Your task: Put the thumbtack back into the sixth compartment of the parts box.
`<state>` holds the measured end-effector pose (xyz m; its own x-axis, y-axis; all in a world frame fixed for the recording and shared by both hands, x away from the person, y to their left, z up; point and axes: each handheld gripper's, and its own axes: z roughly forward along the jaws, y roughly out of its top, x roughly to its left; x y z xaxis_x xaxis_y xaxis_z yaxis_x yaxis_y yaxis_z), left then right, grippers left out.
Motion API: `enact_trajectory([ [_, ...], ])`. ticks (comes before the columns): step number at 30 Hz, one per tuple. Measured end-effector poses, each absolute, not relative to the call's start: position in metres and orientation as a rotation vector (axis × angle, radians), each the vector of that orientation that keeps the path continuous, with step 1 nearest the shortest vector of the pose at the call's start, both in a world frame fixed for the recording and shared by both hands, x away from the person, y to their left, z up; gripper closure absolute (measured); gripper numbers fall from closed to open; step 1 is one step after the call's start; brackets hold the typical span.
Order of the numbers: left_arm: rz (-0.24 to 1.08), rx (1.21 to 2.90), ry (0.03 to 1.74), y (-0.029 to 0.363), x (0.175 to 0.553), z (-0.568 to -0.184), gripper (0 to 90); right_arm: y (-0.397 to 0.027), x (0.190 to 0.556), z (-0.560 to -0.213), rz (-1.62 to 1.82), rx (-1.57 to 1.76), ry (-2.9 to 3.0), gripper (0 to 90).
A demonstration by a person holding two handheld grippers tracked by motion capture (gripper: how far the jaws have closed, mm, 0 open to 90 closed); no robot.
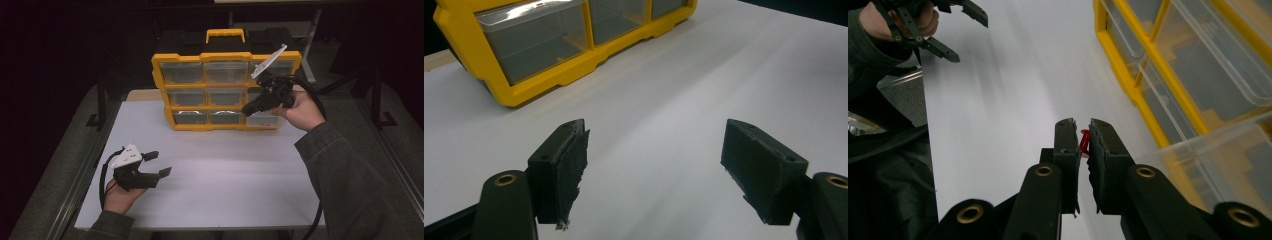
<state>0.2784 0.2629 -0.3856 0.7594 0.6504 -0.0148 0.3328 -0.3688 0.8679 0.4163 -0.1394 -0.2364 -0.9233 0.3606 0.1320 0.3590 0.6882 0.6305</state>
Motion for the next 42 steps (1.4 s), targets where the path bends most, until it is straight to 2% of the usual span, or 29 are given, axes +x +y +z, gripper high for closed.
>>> enact_trajectory([
  [26,0.413,1.976,0.743,0.263,0.278,-0.385,26.1,-0.176,0.431,-0.225,1.076,0.740,2.806,81.2],
  [42,0.404,1.972,0.752,0.263,0.278,-0.386,26.1,-0.196,0.438,-0.232,1.051,0.851,2.766,81.2],
])
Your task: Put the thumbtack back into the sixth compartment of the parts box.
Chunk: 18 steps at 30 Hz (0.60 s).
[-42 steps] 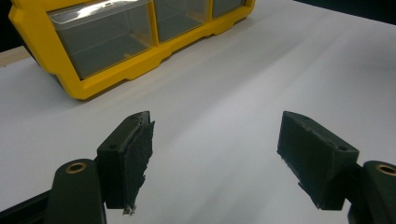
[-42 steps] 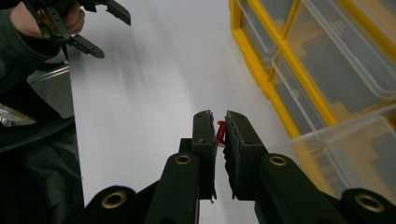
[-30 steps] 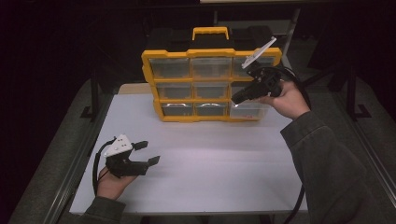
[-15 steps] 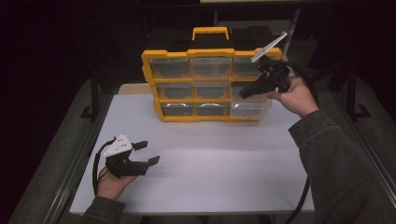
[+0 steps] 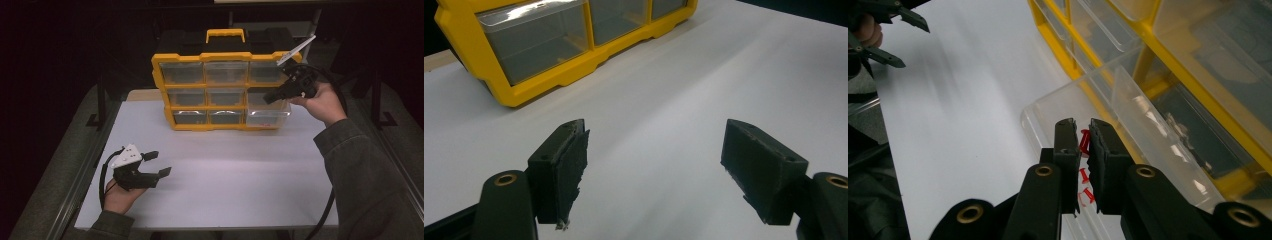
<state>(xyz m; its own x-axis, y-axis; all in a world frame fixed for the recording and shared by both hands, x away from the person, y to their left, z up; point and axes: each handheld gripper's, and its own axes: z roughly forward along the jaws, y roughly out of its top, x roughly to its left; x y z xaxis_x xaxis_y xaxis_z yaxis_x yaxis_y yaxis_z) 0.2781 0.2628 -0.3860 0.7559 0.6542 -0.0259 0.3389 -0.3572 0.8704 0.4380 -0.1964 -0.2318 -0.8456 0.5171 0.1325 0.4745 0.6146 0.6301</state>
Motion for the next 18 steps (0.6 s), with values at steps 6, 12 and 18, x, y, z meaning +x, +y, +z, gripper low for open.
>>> enact_trajectory([
  [6,0.405,1.974,0.750,0.263,0.279,-0.386,26.1,-0.200,0.440,-0.239,1.041,0.894,2.767,81.2],
  [12,0.404,1.974,0.751,0.263,0.279,-0.387,25.8,-0.200,0.442,-0.246,1.038,0.904,2.766,81.1],
  [18,0.403,1.976,0.750,0.263,0.279,-0.387,25.7,-0.200,0.444,-0.254,1.036,0.935,2.769,81.0],
])
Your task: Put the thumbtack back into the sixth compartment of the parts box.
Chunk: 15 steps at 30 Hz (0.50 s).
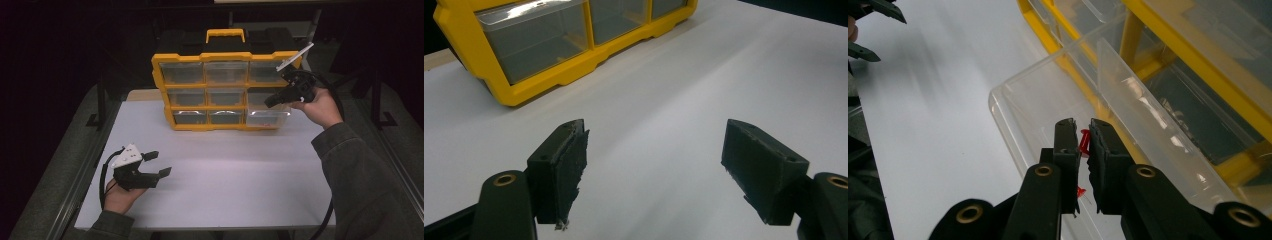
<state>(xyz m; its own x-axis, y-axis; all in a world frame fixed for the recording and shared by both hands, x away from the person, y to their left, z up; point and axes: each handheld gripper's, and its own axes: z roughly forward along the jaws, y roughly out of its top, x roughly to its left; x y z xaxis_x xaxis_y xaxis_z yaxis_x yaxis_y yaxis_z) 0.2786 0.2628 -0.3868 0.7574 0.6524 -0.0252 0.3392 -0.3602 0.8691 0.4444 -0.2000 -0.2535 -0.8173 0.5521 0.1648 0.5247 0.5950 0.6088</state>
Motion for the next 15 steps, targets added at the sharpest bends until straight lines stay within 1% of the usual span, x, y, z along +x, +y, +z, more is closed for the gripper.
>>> enact_trajectory([
  [15,0.404,1.977,0.753,0.266,0.279,-0.386,25.6,-0.194,0.449,-0.269,1.028,0.943,2.779,80.9],
])
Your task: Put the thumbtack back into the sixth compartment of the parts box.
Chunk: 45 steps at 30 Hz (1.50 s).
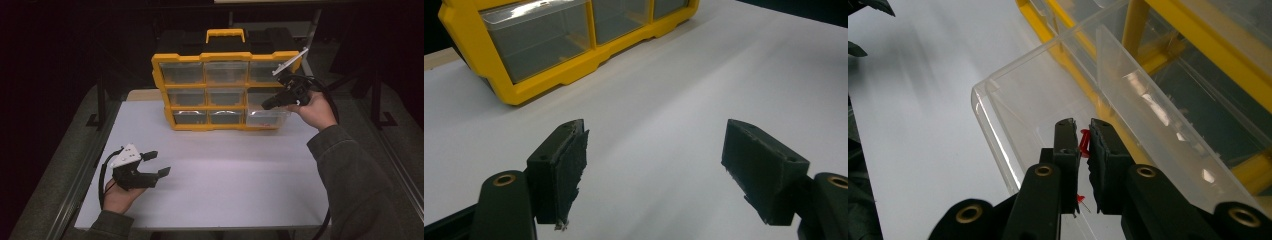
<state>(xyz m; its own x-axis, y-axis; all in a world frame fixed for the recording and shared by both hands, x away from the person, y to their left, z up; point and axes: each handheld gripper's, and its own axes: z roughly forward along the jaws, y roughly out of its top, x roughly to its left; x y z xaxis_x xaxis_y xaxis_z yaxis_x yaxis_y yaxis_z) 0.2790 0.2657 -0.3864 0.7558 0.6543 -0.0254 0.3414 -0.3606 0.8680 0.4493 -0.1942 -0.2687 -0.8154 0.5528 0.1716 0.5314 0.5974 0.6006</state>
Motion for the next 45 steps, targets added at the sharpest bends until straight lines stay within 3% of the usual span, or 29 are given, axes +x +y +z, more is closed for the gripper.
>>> enact_trajectory([
  [45,0.395,1.975,0.772,0.266,0.280,-0.386,20.3,-0.191,0.429,-0.245,1.150,0.859,2.757,74.8],
])
